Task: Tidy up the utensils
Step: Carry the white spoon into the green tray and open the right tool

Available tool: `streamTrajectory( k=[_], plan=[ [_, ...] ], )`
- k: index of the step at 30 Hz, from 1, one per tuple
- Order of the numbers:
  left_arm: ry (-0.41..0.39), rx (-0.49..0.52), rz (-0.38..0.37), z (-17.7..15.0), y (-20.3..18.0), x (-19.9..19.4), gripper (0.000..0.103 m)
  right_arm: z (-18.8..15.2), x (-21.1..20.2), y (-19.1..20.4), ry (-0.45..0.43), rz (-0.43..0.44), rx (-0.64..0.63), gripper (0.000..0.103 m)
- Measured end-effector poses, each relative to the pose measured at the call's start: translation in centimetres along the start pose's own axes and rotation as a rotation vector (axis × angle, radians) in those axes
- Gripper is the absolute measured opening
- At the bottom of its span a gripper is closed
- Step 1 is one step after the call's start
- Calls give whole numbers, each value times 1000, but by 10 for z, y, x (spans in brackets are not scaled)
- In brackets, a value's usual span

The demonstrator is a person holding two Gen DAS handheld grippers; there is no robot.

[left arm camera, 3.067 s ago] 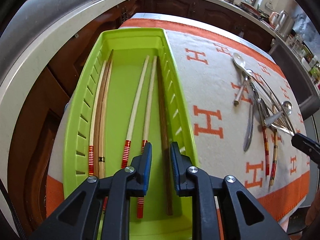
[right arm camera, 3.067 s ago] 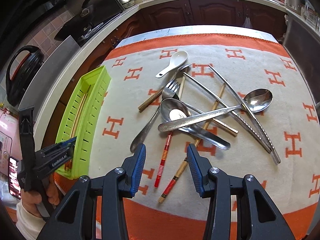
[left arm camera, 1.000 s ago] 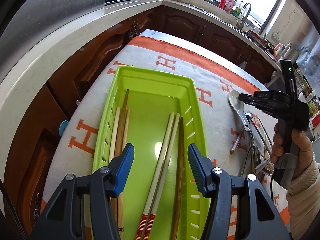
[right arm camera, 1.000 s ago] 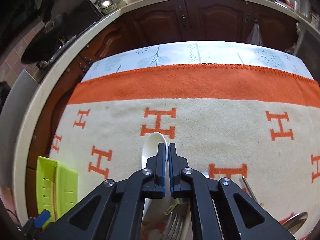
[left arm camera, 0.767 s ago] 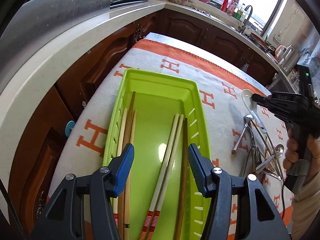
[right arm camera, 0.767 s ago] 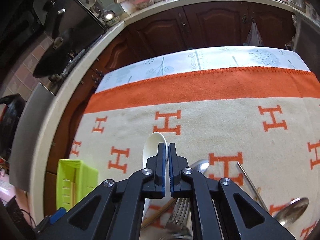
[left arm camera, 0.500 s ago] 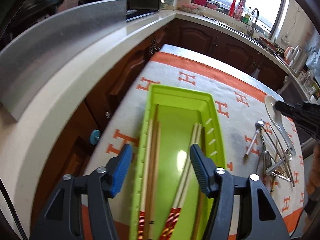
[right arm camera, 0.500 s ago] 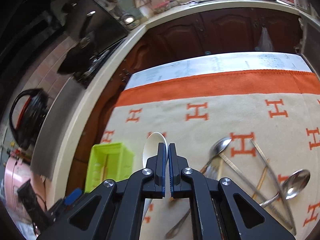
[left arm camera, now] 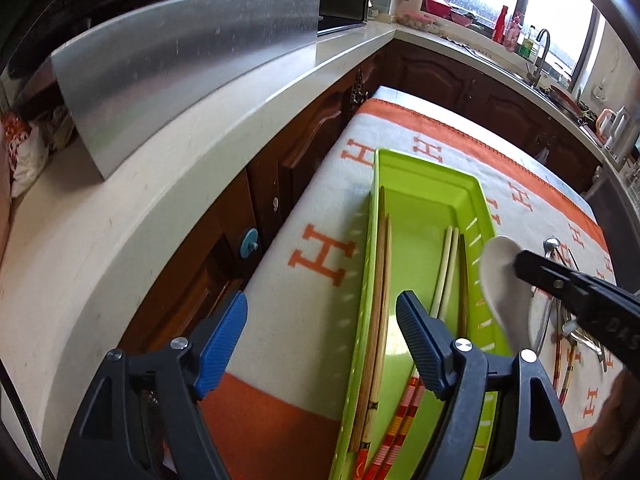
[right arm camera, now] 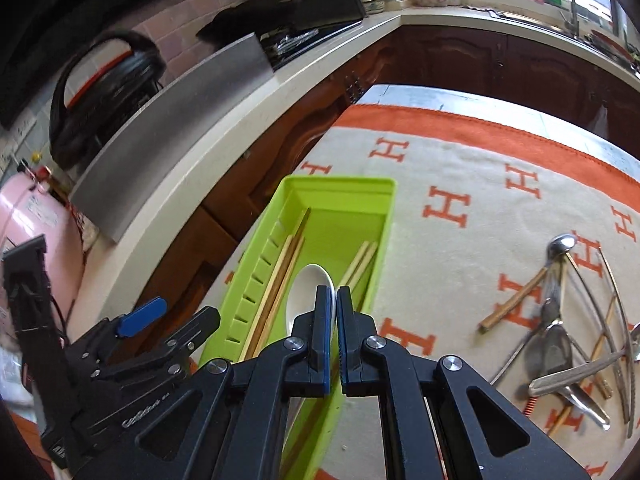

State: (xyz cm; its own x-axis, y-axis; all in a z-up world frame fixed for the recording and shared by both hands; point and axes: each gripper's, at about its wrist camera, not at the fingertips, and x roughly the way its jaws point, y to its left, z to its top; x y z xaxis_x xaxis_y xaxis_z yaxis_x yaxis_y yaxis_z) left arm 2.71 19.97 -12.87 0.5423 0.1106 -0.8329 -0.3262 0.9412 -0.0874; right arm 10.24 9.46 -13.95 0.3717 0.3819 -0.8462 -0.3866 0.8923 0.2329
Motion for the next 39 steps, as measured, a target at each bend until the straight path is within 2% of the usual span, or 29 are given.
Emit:
streamTrajectory(
  k=[5,9,16,27,33,39],
  plan=[
    [32,-27,-1,-7,13,4,75,0,25,13,9,-42,-34,3],
    [48,-54,-32,-9,22,8,78,2,35,19,5,-73,-54,3],
    [33,-24,23,-9,20,8,79,5,47,16,32,-78,-52,5],
    [32,-20,45,-8,18,7,79,-4,22,19,-8,-77,-64,8],
    [28,-18,40,-8,13,0,79,-17,2,11,-16,-94,-54,9],
    [5,30,39,-9,-5,-12,79,-36,-21,-7,-20,-97,-24,9]
  ],
)
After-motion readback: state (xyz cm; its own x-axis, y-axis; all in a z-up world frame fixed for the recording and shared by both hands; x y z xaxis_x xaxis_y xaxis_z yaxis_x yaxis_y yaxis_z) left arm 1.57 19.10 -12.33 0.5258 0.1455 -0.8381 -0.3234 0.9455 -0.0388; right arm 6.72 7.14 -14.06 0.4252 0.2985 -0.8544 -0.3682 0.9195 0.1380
